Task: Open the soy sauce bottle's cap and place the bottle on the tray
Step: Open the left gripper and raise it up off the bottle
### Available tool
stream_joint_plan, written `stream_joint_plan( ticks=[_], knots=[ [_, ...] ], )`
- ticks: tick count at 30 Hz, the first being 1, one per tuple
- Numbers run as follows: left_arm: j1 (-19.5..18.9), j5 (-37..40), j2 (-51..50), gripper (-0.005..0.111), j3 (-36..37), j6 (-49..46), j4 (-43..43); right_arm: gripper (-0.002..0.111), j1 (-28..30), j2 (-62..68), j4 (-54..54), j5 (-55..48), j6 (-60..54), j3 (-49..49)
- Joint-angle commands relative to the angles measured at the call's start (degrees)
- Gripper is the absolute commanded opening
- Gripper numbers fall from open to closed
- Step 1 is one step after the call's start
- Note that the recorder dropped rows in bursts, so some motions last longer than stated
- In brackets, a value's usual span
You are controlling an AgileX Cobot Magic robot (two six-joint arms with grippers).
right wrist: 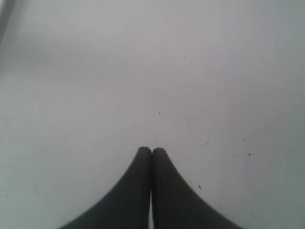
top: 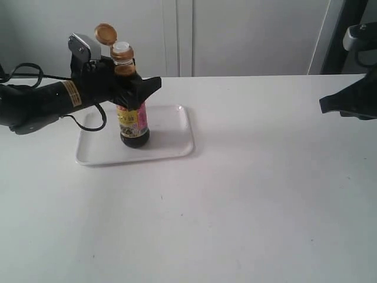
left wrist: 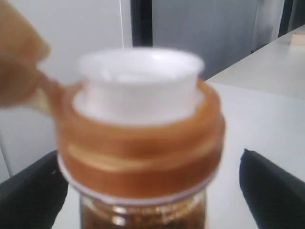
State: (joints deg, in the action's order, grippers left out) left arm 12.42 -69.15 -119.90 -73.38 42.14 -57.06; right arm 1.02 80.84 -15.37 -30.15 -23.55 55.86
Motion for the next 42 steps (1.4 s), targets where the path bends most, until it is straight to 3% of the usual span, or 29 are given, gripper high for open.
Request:
stream_joint_plan(
  ticks=[1, 7, 13, 42],
  knots=[
    [0.24, -0.81, 2.29, 0.097, -0.32, 0.06, -0.03, 0.000, 0.08, 0.01, -0.07, -0.55, -0.62, -0.08],
    [-0.30, -0.81, 3.94, 0.097, -0.32, -0.35, 0.06, 0.000, 0.08, 0.01, -0.07, -0.68, -1.26, -0.08],
    [-5.36, -0.81, 4.52, 0.097, -0.32, 2.98, 0.90, 0.000, 0.08, 0.01, -0.07, -0.68, -1.26, -0.08],
    [-4.33, -0.81, 7.55, 0.097, -0.32, 5.95, 2.19, 0.000, 0.08, 0.01, -0.07, -0.13, -1.82, -0.08]
  ],
)
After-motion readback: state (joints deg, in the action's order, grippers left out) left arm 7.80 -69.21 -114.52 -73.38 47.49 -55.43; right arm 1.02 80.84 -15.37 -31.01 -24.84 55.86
